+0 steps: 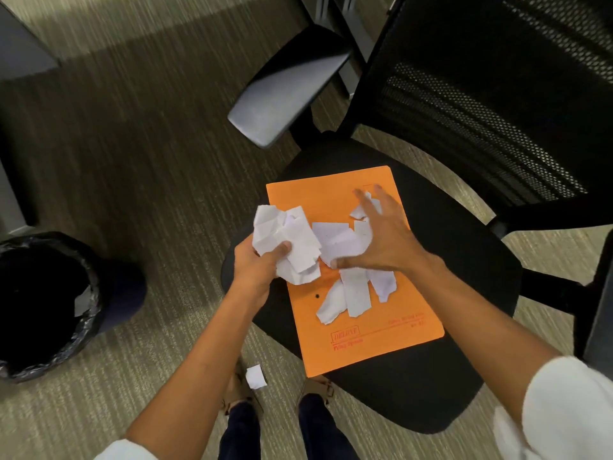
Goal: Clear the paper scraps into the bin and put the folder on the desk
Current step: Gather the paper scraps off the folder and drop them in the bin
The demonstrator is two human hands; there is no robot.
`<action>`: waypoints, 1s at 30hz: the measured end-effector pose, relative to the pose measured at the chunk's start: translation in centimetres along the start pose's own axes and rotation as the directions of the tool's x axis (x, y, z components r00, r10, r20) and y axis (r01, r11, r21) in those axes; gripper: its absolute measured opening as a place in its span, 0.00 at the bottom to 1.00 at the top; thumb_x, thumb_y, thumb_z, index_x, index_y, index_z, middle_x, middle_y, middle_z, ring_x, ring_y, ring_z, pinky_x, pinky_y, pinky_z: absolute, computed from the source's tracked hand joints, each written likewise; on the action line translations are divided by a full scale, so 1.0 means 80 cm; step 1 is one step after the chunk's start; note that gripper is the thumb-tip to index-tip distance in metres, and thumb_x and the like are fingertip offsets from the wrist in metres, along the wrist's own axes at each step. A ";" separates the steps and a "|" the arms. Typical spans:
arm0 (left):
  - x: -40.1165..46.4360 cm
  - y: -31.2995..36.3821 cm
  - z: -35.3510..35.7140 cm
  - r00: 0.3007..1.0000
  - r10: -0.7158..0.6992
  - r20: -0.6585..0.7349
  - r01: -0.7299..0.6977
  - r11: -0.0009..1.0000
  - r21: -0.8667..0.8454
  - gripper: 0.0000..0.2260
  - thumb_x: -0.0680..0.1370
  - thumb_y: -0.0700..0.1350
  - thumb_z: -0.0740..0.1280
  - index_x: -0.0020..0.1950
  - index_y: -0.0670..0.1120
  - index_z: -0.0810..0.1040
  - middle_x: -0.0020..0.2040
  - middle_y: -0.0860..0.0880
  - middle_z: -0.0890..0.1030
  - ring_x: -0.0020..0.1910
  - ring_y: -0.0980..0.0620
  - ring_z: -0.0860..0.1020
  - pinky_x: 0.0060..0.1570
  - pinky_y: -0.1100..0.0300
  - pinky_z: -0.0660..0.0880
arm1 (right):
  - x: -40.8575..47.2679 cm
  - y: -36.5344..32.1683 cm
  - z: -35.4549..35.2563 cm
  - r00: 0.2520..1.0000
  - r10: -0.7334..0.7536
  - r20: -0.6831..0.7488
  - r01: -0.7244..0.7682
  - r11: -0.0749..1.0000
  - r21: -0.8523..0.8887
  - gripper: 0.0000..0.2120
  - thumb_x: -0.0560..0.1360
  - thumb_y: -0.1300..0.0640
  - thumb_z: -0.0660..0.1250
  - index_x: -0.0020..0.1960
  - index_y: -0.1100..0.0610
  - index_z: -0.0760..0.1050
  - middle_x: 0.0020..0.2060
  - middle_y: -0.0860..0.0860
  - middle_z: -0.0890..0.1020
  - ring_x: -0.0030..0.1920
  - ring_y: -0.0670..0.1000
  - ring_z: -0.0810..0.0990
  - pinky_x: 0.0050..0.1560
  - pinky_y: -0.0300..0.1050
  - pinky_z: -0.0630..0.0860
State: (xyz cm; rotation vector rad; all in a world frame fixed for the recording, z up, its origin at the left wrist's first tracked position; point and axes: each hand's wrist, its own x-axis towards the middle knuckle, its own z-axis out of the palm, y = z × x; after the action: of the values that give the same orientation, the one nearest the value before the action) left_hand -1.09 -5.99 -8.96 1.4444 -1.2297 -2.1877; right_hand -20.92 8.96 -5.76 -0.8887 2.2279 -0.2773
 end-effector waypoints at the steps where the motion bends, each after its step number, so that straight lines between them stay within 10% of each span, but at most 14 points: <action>1: 0.002 0.000 -0.002 1.000 -0.004 -0.017 0.004 1.000 -0.009 0.17 0.75 0.36 0.72 0.62 0.48 0.79 0.54 0.51 0.86 0.54 0.50 0.84 0.48 0.52 0.82 | 0.006 -0.001 0.005 0.995 -0.032 0.096 0.045 0.988 -0.146 0.69 0.54 0.25 0.76 0.80 0.40 0.38 0.81 0.50 0.35 0.80 0.60 0.37 0.77 0.65 0.50; 5: -0.001 0.000 -0.004 1.000 -0.006 -0.027 0.006 1.000 -0.006 0.18 0.75 0.35 0.72 0.63 0.47 0.79 0.55 0.50 0.85 0.54 0.50 0.84 0.48 0.50 0.83 | 0.006 -0.006 0.032 0.983 -0.056 0.175 0.122 0.910 -0.396 0.66 0.58 0.27 0.75 0.80 0.41 0.35 0.79 0.52 0.31 0.79 0.65 0.33 0.75 0.71 0.51; 10: -0.002 0.001 0.002 1.000 0.003 -0.001 -0.003 1.000 0.025 0.19 0.75 0.36 0.72 0.65 0.45 0.78 0.58 0.47 0.84 0.57 0.48 0.83 0.53 0.48 0.81 | -0.017 -0.005 0.044 0.994 -0.109 0.028 0.112 0.939 -0.326 0.43 0.70 0.37 0.74 0.79 0.42 0.58 0.81 0.52 0.52 0.77 0.60 0.53 0.65 0.59 0.72; 18: -0.003 -0.001 0.012 0.995 0.001 0.098 -0.005 0.999 0.042 0.14 0.75 0.37 0.73 0.57 0.52 0.80 0.52 0.54 0.86 0.52 0.52 0.84 0.42 0.58 0.82 | -0.027 0.004 0.042 0.973 -0.175 -0.149 0.142 0.968 -0.208 0.21 0.72 0.67 0.71 0.63 0.54 0.81 0.66 0.54 0.79 0.62 0.59 0.75 0.50 0.49 0.74; 25: -0.008 -0.003 0.011 0.993 -0.008 0.119 0.007 1.000 0.010 0.14 0.75 0.37 0.72 0.56 0.53 0.81 0.51 0.54 0.87 0.52 0.52 0.85 0.41 0.59 0.82 | -0.043 0.016 0.023 0.943 -0.060 -0.329 0.108 0.986 0.130 0.12 0.74 0.72 0.67 0.49 0.60 0.86 0.43 0.58 0.87 0.42 0.55 0.83 0.43 0.50 0.81; 30: -0.013 0.001 0.014 0.994 -0.027 0.105 0.029 0.999 -0.018 0.15 0.76 0.37 0.72 0.58 0.52 0.80 0.54 0.53 0.86 0.54 0.51 0.84 0.46 0.53 0.83 | -0.065 0.009 -0.011 0.925 0.169 -0.340 0.018 0.875 0.484 0.03 0.74 0.55 0.75 0.43 0.53 0.86 0.31 0.49 0.85 0.33 0.46 0.84 0.29 0.36 0.76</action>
State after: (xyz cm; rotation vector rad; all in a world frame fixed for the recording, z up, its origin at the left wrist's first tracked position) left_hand -1.58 -4.85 -8.09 1.3630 -1.2240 -2.3148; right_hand -19.22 12.97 -2.66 -0.4982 2.3616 -0.9888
